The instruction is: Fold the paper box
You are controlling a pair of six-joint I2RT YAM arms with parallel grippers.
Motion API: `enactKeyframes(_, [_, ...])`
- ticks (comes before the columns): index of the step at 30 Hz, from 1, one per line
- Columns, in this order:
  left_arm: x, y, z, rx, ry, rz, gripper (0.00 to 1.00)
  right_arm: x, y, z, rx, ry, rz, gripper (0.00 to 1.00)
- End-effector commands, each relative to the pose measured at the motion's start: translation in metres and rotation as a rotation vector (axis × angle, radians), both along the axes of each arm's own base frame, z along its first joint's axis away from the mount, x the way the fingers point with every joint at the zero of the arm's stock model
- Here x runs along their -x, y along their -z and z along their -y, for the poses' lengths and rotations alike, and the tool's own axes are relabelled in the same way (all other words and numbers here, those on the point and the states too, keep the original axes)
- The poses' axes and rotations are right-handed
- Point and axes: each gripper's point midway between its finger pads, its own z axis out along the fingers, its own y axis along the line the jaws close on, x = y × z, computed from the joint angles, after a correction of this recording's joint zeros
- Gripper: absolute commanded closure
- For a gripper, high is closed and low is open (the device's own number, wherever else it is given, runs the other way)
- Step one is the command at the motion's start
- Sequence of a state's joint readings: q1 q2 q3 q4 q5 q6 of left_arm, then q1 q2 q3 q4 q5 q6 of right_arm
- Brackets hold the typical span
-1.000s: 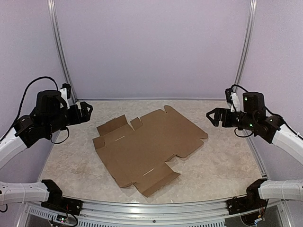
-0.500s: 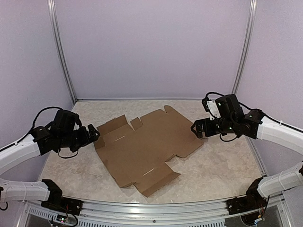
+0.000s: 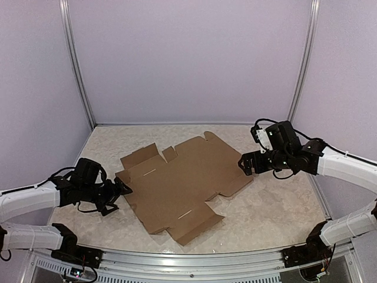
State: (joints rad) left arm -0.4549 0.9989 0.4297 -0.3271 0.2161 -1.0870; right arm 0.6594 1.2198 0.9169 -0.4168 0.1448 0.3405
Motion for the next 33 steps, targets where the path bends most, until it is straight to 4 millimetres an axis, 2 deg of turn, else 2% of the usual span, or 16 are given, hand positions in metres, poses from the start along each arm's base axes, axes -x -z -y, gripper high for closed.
enactKeyframes(1, [-0.003,-0.002,0.019,0.130,0.009,-0.015,0.05,0.010,0.008,0.005,0.009,-0.001,-0.003,0.00])
enactKeyframes(11, [0.003,0.013,0.038,0.180,0.028,-0.072,0.08,0.022,0.012,0.020,-0.003,0.032,0.015,0.00])
enactKeyframes(20, [0.010,0.032,0.043,0.236,0.012,-0.090,0.14,0.024,0.011,0.021,-0.015,0.029,0.023,0.00])
enactKeyframes(30, [0.015,0.041,0.052,0.299,0.028,-0.069,0.30,0.025,0.013,0.023,-0.026,0.040,0.030,0.00])
enactKeyframes(33, [0.017,0.045,0.053,0.305,0.031,-0.071,0.38,0.025,0.011,0.021,-0.032,0.036,0.028,0.00])
